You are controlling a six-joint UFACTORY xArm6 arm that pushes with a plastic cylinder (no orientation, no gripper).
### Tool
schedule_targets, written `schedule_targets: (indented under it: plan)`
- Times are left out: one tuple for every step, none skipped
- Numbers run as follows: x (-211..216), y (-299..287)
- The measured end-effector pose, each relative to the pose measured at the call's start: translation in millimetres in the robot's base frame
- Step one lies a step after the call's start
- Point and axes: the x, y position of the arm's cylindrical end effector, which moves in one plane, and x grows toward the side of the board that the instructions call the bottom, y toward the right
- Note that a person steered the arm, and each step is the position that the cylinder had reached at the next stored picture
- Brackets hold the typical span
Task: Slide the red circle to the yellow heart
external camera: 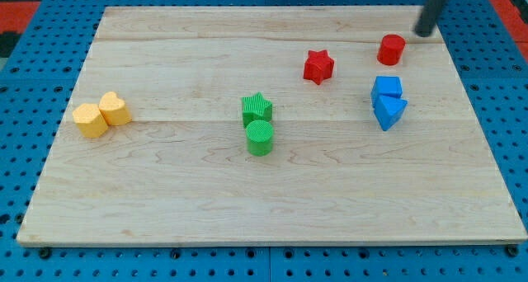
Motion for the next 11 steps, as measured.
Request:
schedule_targets:
  plan:
    - [26,-39]
    - [-1,-23]
    - [14,45]
    - [39,41]
    - [41,-39]
    - [67,-66]
    - [58,-41]
    - [88,25]
    - [88,-33]
    - [88,-100]
    - [88,-127]
